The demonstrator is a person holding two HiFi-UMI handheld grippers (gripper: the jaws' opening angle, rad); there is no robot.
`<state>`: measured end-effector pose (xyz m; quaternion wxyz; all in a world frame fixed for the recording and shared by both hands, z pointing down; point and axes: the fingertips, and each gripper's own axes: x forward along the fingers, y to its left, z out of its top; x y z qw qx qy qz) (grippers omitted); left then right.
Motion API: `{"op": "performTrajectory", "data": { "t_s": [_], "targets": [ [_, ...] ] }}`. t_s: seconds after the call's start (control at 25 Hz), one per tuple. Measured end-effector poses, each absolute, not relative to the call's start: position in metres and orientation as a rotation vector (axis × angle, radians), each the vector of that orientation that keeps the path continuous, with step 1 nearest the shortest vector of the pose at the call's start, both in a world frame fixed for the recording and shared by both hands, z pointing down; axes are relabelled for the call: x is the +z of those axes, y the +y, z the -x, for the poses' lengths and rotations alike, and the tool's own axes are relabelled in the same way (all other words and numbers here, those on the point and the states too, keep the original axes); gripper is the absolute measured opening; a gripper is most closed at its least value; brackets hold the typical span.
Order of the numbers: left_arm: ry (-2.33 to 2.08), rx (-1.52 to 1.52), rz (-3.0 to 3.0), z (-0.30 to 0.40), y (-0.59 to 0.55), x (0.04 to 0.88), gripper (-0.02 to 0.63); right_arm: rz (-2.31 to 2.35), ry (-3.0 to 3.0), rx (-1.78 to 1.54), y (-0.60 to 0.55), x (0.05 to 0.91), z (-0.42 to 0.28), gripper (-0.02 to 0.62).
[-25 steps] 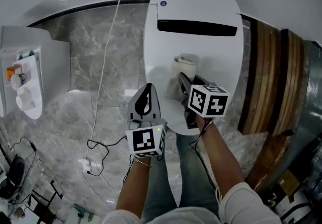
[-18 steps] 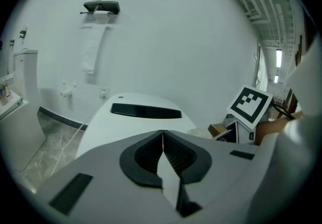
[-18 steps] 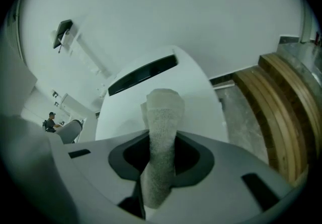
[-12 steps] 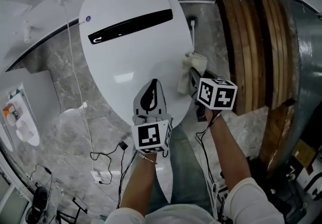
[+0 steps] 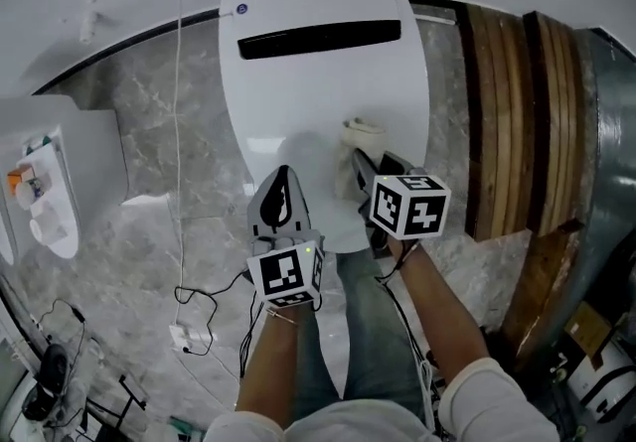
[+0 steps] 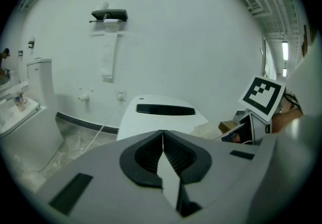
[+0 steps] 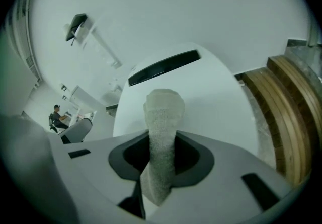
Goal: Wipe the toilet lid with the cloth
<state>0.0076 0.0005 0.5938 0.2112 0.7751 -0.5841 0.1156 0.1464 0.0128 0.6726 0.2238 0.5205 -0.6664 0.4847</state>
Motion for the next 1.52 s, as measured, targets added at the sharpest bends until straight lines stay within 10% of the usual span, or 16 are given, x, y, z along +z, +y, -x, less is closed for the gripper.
{"op": "performTrajectory", "data": {
  "t_s": [0.52, 1.52],
  "targets": [
    [-1.755, 0.312, -2.015, 0.14, 0.029, 0.602, 0.015, -1.196, -1.857, 1.346, 0.05, 0.706, 0.036, 0.086],
    [-1.351, 0.42, -2.286, -0.118, 0.05, 0.608, 0.015, -1.633, -1.611, 1.412, 0.096, 0.715, -0.267, 0.086]
  ]
}}
